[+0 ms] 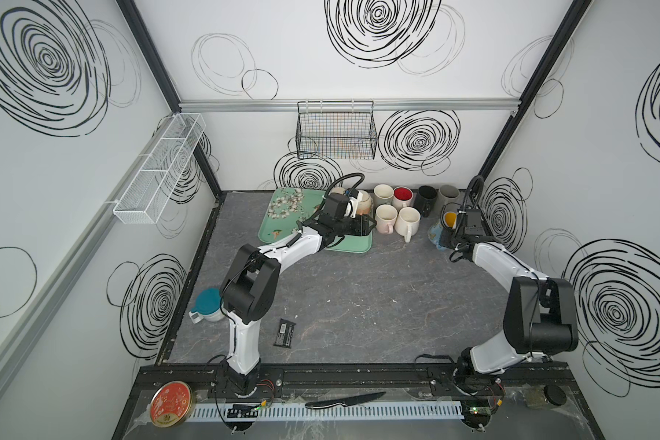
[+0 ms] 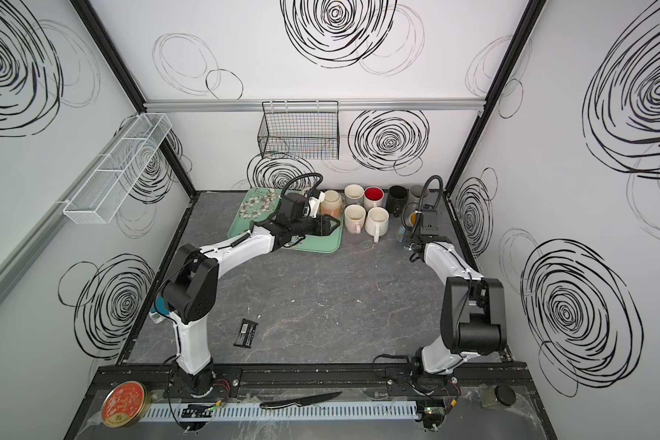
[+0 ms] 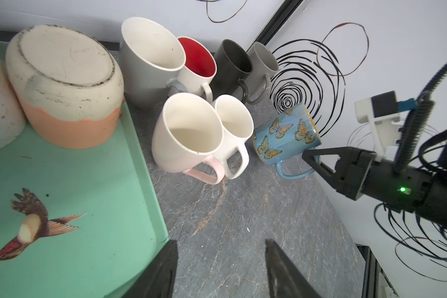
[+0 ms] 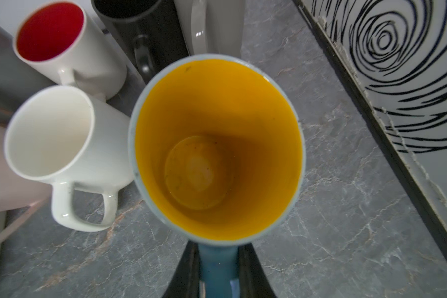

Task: Turn the mug right side up
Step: Place the mug at the top-right of the table.

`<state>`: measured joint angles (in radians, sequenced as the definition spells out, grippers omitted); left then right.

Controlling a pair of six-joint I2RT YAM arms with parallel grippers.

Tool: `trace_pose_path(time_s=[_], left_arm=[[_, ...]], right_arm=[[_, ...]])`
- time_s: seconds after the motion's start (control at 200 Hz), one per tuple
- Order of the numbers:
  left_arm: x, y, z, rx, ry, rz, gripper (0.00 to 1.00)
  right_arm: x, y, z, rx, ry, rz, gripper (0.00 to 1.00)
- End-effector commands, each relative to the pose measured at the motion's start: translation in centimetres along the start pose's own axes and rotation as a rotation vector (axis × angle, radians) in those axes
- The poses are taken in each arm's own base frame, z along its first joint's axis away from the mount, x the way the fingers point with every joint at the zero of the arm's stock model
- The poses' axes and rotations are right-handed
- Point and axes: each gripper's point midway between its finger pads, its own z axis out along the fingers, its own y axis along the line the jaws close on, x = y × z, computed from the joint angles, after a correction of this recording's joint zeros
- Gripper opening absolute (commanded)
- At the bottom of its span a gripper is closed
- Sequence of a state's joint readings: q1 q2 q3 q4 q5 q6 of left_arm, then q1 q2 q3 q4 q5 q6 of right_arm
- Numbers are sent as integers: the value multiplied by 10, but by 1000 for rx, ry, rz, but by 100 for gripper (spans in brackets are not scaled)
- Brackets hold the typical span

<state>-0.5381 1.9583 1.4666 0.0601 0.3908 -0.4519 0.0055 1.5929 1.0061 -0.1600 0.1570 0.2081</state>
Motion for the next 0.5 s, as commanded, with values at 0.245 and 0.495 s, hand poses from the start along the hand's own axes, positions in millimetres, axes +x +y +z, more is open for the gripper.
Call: trace_pose_path(time_s=[0.245, 0.495], left_arm=[[-14, 10, -18, -30, -52, 22, 59], [-14, 21, -17, -40, -53, 12, 59]], right_arm=[[-43, 24, 17, 20, -67, -42, 0], [-31, 46, 28, -28, -24, -119, 3]])
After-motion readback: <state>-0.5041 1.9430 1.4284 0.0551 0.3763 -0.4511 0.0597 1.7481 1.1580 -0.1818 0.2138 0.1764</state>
